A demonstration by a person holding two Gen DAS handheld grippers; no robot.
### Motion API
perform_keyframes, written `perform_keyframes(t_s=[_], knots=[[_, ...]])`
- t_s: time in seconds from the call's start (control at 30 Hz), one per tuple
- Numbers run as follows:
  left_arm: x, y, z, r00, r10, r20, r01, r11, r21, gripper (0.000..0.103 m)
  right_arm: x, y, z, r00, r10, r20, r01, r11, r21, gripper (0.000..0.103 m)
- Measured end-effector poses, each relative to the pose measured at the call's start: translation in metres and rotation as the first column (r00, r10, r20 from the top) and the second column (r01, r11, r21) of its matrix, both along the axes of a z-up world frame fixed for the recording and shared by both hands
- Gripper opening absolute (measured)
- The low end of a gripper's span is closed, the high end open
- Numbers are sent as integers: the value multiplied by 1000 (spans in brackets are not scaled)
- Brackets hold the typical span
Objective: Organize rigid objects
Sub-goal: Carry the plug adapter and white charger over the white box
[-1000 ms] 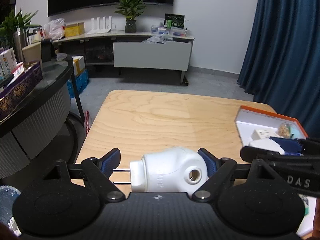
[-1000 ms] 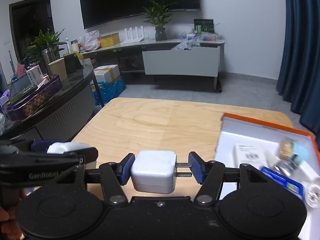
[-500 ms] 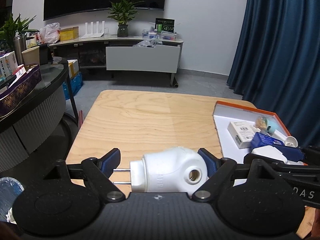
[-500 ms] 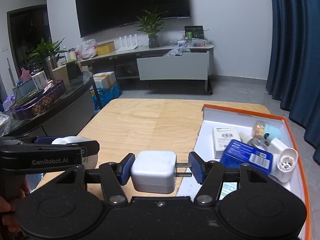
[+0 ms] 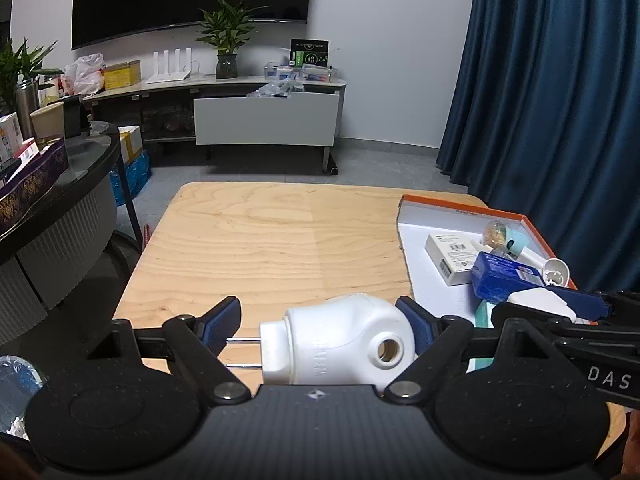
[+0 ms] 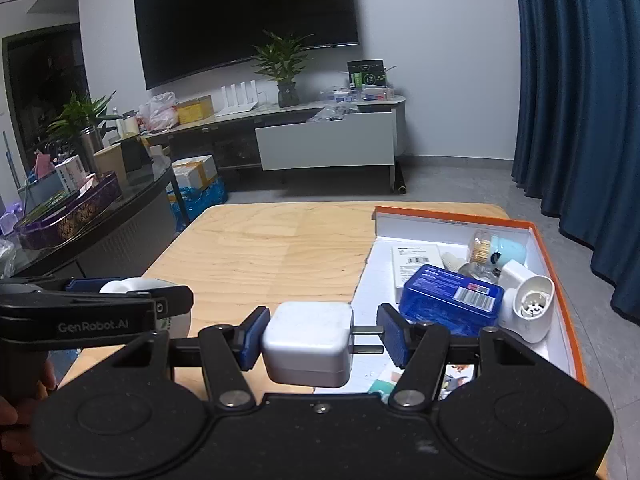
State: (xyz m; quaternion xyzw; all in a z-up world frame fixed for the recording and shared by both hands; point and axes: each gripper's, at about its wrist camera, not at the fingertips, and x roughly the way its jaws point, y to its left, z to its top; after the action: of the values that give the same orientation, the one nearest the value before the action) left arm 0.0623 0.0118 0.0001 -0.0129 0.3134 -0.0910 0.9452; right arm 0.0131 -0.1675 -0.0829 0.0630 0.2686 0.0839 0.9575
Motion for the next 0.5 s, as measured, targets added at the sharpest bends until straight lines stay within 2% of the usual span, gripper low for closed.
perform_keyframes(t_s=[0.5], knots=[[0,-21,-2,998,-58,-16,58,998,1,86,-6,-28,-1,998,-70,4,70,998,9,71]])
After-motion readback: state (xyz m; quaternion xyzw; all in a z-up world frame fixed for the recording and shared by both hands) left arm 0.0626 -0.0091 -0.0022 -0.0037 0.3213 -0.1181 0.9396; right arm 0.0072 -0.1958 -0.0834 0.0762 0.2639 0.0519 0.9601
